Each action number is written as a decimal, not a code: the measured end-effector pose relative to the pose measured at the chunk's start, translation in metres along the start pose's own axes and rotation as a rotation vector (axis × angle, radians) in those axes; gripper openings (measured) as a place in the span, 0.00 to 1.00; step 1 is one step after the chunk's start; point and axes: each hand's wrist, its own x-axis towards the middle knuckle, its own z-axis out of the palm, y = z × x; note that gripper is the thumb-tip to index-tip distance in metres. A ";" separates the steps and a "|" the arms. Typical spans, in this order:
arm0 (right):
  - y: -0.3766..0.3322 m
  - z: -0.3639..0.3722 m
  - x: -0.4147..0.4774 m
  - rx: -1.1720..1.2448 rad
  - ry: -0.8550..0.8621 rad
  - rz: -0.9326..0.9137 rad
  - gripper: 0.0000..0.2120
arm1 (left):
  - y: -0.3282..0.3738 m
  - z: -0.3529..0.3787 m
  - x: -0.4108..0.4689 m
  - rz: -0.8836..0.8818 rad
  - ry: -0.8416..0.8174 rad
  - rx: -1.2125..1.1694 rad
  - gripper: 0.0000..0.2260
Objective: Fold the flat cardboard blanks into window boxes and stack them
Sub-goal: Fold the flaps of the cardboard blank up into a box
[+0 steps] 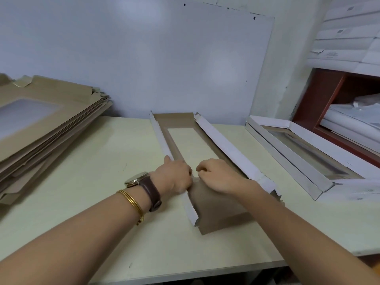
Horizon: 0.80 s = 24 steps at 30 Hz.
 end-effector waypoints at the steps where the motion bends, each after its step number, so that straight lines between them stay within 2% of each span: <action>1: 0.002 0.004 0.001 0.034 -0.009 -0.021 0.17 | 0.000 -0.002 -0.001 -0.013 -0.027 -0.006 0.06; 6: 0.015 0.019 0.002 0.085 -0.028 -0.067 0.21 | -0.013 -0.006 -0.003 -0.030 -0.091 0.042 0.18; 14: 0.054 0.014 -0.003 -0.049 -0.023 -0.012 0.23 | -0.056 -0.005 -0.021 -0.086 -0.167 0.016 0.27; 17: 0.063 0.010 -0.009 -0.070 0.007 -0.021 0.21 | -0.066 -0.001 -0.030 -0.116 -0.121 0.075 0.25; 20: 0.074 0.005 -0.016 -0.064 0.037 0.000 0.21 | -0.075 0.009 -0.035 -0.045 -0.063 0.103 0.21; 24: 0.085 0.002 -0.027 0.022 0.046 0.016 0.22 | -0.088 0.025 -0.045 0.052 0.004 0.088 0.22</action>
